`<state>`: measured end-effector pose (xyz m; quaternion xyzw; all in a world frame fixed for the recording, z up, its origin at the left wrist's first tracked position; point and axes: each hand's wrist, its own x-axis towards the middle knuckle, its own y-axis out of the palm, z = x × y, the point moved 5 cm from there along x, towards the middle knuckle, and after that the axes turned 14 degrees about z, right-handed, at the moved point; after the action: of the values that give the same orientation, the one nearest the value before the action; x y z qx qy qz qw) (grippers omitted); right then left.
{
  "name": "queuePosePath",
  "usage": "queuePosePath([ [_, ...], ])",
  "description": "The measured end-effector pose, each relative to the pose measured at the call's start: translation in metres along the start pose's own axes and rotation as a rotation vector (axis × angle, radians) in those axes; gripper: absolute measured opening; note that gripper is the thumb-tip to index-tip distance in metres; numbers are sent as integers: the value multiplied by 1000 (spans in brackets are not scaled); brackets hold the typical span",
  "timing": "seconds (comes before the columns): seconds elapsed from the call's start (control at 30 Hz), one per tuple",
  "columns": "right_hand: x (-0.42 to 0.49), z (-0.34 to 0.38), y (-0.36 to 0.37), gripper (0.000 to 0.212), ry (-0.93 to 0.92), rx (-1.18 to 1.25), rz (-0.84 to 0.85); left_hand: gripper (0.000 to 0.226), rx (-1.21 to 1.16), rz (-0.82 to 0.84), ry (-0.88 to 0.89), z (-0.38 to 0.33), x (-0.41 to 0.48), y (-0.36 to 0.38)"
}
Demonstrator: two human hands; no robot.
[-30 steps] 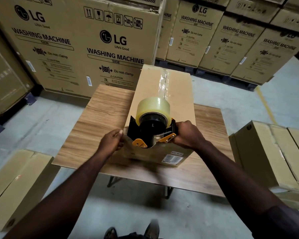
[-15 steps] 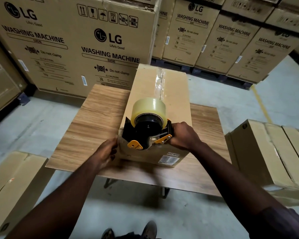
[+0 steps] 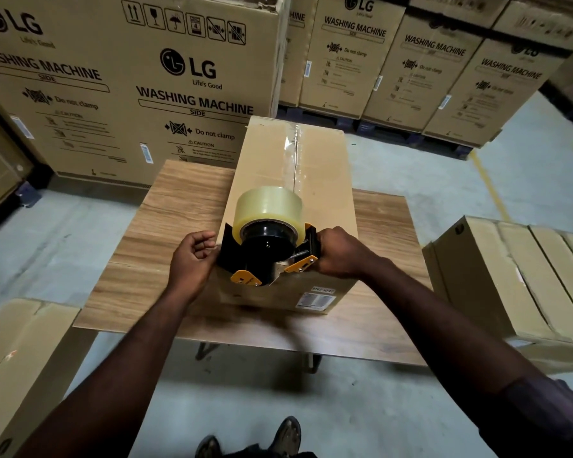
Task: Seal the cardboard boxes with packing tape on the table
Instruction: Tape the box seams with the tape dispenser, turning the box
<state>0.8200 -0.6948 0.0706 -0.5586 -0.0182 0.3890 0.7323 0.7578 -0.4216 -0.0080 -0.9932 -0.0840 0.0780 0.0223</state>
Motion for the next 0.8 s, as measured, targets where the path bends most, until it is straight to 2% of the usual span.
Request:
queuePosePath([
  [0.27, -50, -58, -3, 41, 40, -3, -84, 31, 91, -13, 20, -5, -3, 2],
  [0.33, -56, -70, 4, 29, 19, 35, -104, 25, 330, -68, 161, -18, -10, 3],
  [0.4, -55, -74, 9, 35, -18, 62, -124, 24, 744, -73, 407, -36, -19, 15],
  [0.47, -52, -75, 11, 33, -43, 62, -125, 34, 952, 78, 520, -43, -26, 39],
  [0.53, -52, -77, 11, 24, -40, 51, -118, 40, 986, 283, 523, -41, -34, 68],
  [0.6, -53, -77, 10, 25, -34, 68, -119, 54, 1168, 397, 526, -28, -42, 93],
  [0.67, -54, -76, 10, 22, -29, 91, -113, 70, 1363, 438, 510, -18, -44, 101],
  [0.7, -54, -74, 9, 20, -41, 87, -118, 74, 1391, 444, 514, -15, -43, 100],
  [0.8, -58, -73, 8, 35, -59, 101, -123, 80, 1368, 474, 520, -12, -43, 94],
])
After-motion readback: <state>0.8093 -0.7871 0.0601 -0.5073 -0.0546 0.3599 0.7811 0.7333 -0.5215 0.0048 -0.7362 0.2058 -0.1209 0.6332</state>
